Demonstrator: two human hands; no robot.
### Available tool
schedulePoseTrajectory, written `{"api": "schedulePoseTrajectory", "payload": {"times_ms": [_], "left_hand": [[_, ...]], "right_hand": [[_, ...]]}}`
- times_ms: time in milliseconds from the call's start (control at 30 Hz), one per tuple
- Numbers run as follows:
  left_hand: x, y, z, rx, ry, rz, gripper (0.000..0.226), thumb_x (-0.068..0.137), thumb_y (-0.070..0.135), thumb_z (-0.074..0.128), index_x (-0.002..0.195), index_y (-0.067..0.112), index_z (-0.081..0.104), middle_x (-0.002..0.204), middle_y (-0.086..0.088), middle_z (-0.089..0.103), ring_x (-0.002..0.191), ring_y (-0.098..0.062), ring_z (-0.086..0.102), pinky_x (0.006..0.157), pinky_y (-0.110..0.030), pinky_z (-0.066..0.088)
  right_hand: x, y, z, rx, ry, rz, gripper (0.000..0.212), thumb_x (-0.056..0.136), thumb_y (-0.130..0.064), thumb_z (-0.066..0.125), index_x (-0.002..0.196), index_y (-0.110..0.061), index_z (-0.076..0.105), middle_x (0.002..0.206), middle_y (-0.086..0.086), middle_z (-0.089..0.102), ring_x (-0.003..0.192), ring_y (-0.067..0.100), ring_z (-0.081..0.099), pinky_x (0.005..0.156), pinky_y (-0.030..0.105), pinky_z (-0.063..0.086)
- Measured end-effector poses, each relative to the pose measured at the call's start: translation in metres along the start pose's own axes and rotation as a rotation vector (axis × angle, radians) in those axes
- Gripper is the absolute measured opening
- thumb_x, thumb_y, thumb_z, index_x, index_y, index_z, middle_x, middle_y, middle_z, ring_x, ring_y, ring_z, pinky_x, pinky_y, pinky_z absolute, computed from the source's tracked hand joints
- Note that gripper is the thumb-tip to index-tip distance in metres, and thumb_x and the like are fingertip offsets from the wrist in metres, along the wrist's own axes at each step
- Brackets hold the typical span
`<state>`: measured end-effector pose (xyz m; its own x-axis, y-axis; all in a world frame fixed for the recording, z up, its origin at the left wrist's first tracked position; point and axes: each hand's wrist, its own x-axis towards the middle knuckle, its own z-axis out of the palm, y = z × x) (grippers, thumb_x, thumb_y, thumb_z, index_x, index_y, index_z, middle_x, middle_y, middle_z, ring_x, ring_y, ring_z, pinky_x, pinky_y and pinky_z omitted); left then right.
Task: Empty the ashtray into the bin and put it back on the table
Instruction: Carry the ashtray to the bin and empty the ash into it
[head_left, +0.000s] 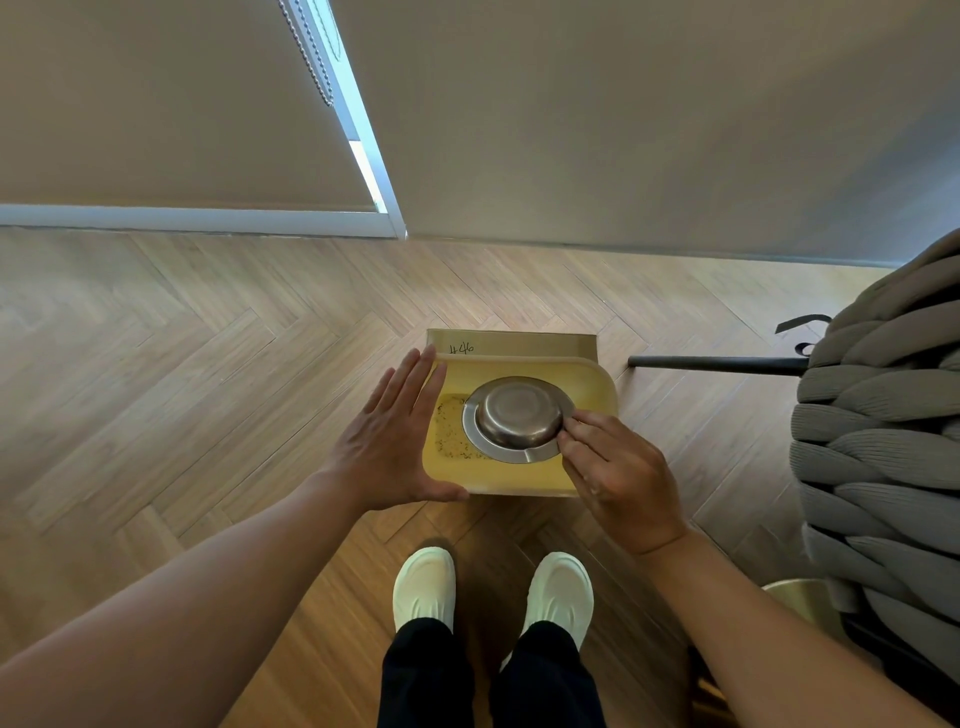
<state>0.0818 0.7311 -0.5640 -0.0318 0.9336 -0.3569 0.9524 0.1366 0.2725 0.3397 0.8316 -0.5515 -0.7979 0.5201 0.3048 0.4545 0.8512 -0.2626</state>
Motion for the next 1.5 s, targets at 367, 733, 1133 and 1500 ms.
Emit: {"api": "schedulePoseTrajectory", "payload": {"times_ms": [367, 733, 1133, 1500], "left_hand": [[-0.002, 0.002, -0.003, 0.013, 0.005, -0.002, 0.141, 0.055, 0.1, 0.038, 0.155, 0.009, -0.004, 0.163, -0.011, -0.013, 0.149, -0.022, -0.017, 0.123, -0.043, 0.0], [0.003, 0.004, -0.013, -0.027, 0.033, -0.016, 0.132, 0.059, 0.093, 0.046, 0.155, 0.011, 0.005, 0.164, -0.012, 0.001, 0.151, -0.023, -0.004, 0.123, -0.041, 0.002], [0.011, 0.016, -0.022, -0.077, 0.075, 0.022, 0.123, 0.062, 0.083, 0.061, 0.152, 0.014, 0.015, 0.161, -0.011, 0.021, 0.148, -0.029, 0.019, 0.117, -0.036, 0.008], [0.017, 0.023, -0.017, -0.099, 0.089, 0.042, 0.122, 0.059, 0.086, 0.059, 0.15, 0.018, 0.015, 0.159, -0.007, 0.025, 0.147, -0.026, 0.02, 0.117, -0.036, 0.016]], "right_hand": [[0.004, -0.003, -0.005, 0.116, -0.037, 0.123, 0.02, 0.073, 0.005, 0.082, 0.093, 0.004, 0.077, 0.094, 0.018, 0.076, 0.088, 0.032, 0.074, 0.071, 0.044, 0.063], [0.018, -0.001, -0.009, 0.544, -0.145, 0.872, 0.011, 0.085, -0.012, 0.075, 0.093, -0.019, 0.077, 0.077, -0.02, 0.065, 0.074, -0.008, 0.063, 0.068, 0.007, 0.05], [0.037, 0.008, -0.017, 0.986, -0.178, 1.351, 0.019, 0.086, 0.001, 0.071, 0.086, -0.017, 0.069, 0.083, 0.007, 0.076, 0.068, 0.018, 0.076, 0.057, 0.023, 0.06], [0.034, 0.004, -0.011, 1.218, -0.237, 1.441, 0.01, 0.087, 0.003, 0.069, 0.097, -0.002, 0.068, 0.079, 0.014, 0.076, 0.074, 0.027, 0.076, 0.066, 0.034, 0.063]]}}
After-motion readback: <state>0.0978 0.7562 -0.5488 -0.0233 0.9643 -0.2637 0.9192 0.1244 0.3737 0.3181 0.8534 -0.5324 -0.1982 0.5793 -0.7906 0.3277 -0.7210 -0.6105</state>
